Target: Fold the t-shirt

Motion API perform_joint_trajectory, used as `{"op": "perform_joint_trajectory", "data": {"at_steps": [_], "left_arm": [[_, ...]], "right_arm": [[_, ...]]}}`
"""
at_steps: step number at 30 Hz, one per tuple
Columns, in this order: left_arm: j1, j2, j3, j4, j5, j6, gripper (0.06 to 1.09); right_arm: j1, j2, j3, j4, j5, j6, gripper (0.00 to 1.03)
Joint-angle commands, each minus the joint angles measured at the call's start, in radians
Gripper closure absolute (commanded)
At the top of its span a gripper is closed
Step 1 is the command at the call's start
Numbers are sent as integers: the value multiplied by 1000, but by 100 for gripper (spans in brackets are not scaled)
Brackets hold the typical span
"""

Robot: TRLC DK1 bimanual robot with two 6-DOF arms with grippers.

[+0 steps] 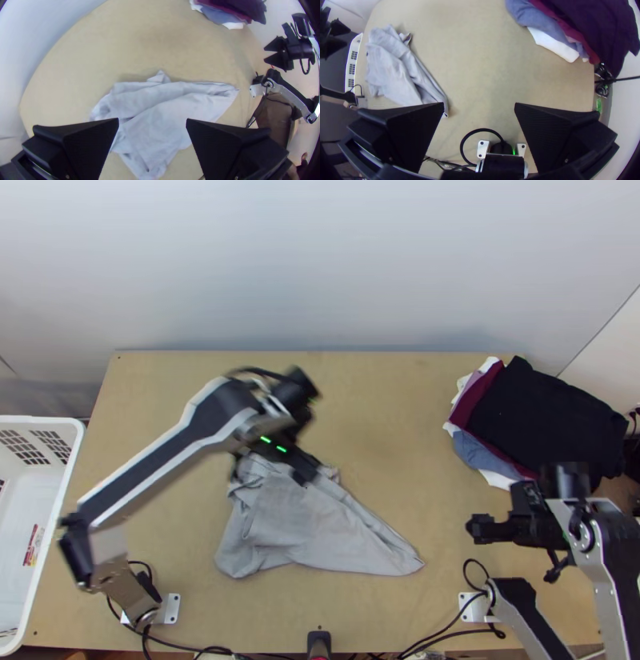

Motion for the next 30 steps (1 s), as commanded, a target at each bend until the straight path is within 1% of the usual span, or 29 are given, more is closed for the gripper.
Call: {"op": "perform_joint_trajectory", "data": {"at_steps": [1,6,10,11,12,14,15,17,19,20,26,29,30], "left_arm": [[271,-147,-191,-29,1,32,10],[414,-218,-278,-29,1,15,10],[514,-278,-327,-30,1,18,10],[530,-291,-336,-33,1,19,11],[546,-302,-342,-41,-1,22,11],[578,-321,-353,-61,-1,32,11],[596,-331,-358,-69,-1,35,11],[630,-347,-376,-76,-1,42,11],[649,-362,-399,-78,-1,45,11],[652,-368,-410,-76,-1,47,11],[665,-393,-424,-78,-1,41,11],[684,-402,-438,-78,-1,41,11],[688,-407,-445,-78,-1,42,11]], "right_arm": [[255,170,94,24,-6,9,5],[417,377,174,105,-6,3,5],[566,583,305,153,-15,3,5],[592,627,338,167,-21,4,8],[618,672,371,176,-41,4,12],[661,756,427,187,-90,1,24],[681,793,450,194,-107,-8,27],[718,859,476,221,-110,-28,26],[747,919,502,227,-110,-54,15],[758,943,515,230,-110,-57,15],[813,1020,559,239,-127,-55,16],[830,1035,533,268,-127,-54,23],[836,1038,527,277,-129,-52,23]]}}
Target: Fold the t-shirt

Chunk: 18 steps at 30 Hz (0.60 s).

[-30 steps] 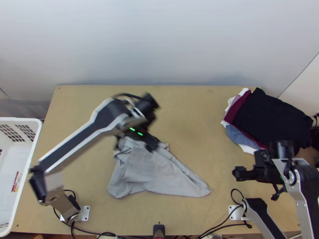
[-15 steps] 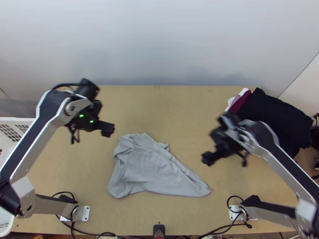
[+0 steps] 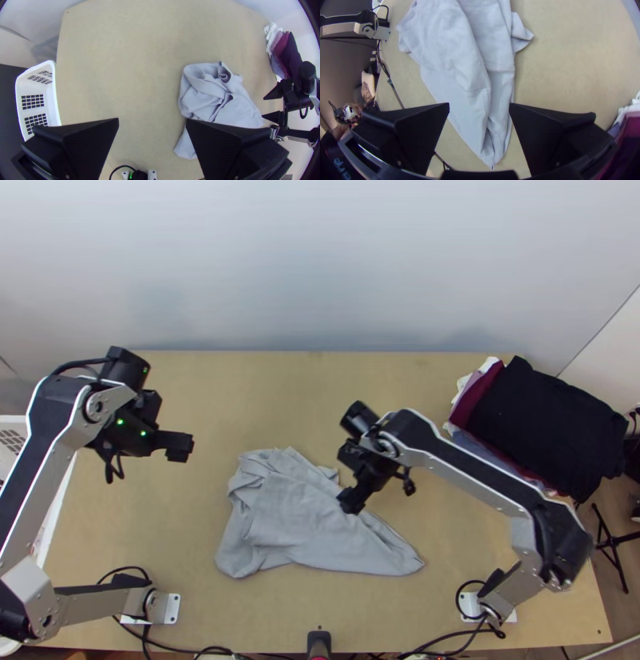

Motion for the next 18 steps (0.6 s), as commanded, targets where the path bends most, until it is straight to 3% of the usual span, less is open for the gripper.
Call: {"op": "perform_joint_trajectory", "data": {"at_steps": [1,16,18], "left_arm": [[46,-33,-44,-1,-1,3,11],[37,-38,-78,11,-1,8,11],[37,-41,-79,11,-1,9,11]], "right_arm": [[67,81,6,47,-9,-1,23],[70,167,-13,140,-7,-21,24],[70,170,-7,146,-7,-29,37]]}}
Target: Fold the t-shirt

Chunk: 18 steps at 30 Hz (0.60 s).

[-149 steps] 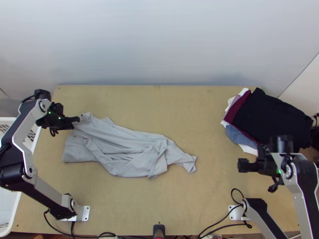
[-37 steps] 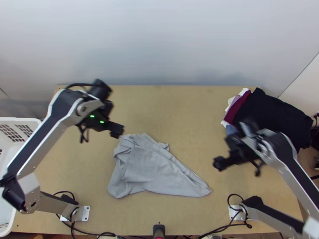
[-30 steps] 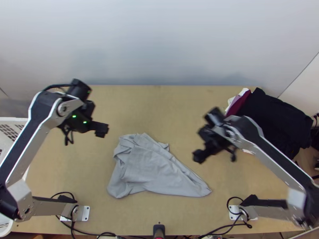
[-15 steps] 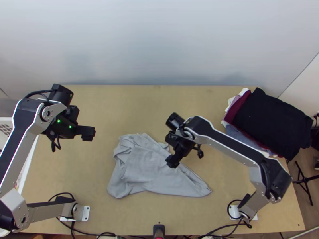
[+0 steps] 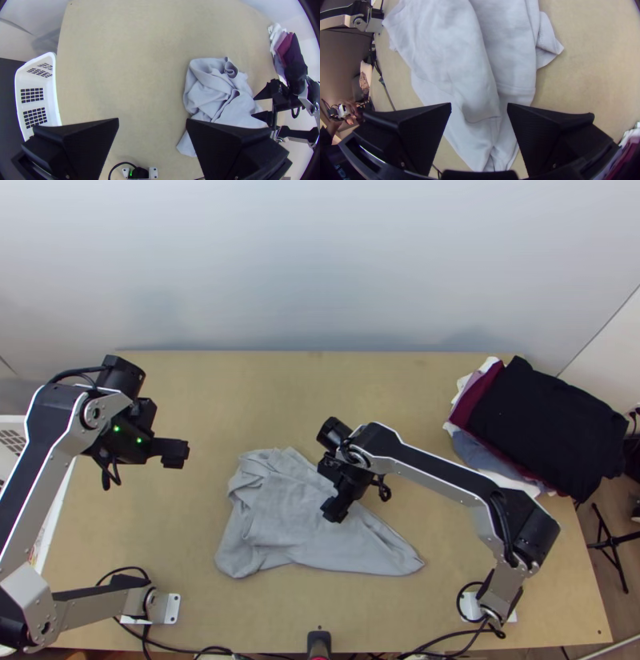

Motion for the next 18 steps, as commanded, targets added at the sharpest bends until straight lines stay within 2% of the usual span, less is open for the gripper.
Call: {"op": "perform_joint_trajectory", "data": {"at_steps": [1,3,5,7,10,14,18], "left_arm": [[0,-6,-9,2,0,4,11],[0,-8,-14,2,0,4,11],[-7,-9,-23,4,1,4,11],[-17,-14,-39,7,1,4,11],[-35,-18,-62,8,1,4,11],[-87,-23,-92,11,0,12,11],[-165,-21,-115,13,0,13,11]], "right_arm": [[2,29,2,39,0,-14,45],[2,27,2,57,0,-14,56],[-1,29,2,63,0,-14,59],[-1,30,4,66,0,-14,73],[-1,26,17,68,0,-14,100],[-34,-52,48,25,-1,-4,100],[-138,-200,88,8,0,2,100]]}}
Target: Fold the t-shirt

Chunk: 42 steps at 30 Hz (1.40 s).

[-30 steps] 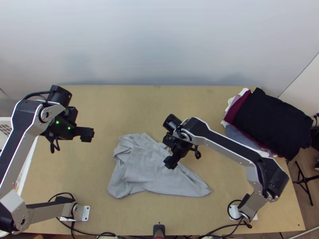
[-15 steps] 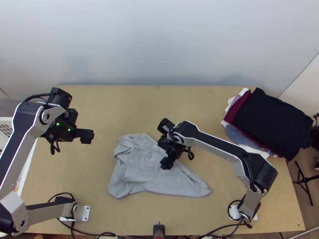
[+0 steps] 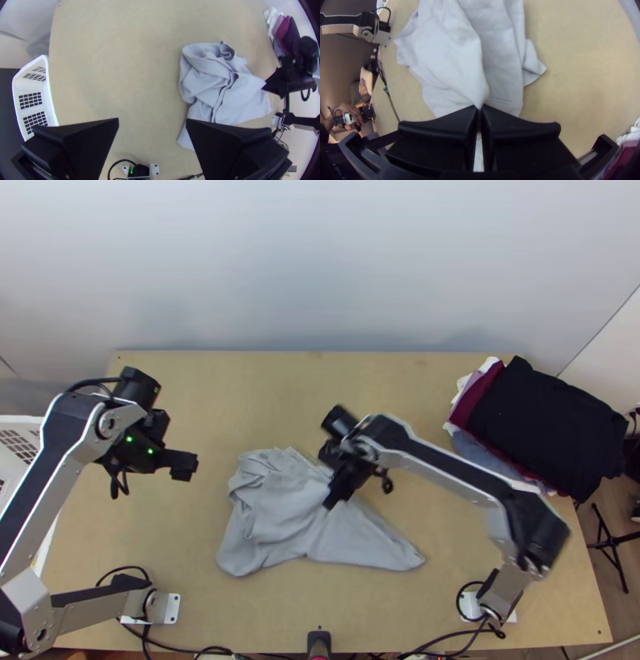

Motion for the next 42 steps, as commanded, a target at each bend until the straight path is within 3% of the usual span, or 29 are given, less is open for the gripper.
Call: {"op": "perform_joint_trajectory", "data": {"at_steps": [1,8,15,20,24,39,42], "left_arm": [[-125,0,-54,3,0,2,11],[-345,50,-86,46,0,-16,10],[-553,193,8,111,0,-71,10],[-714,325,60,177,-158,-87,10],[-799,426,98,218,-212,-87,10],[-854,641,259,238,-272,-142,11],[-852,678,252,250,-296,-143,15]], "right_arm": [[-145,-189,65,-25,2,11,100],[-505,-335,180,-88,3,-14,100],[-798,-428,88,-95,6,-15,100],[-959,-463,20,-74,17,-17,100],[-1029,-483,-40,55,51,-21,100],[-998,-471,-99,66,51,-20,100],[-995,-474,-99,66,51,-20,100]]}}
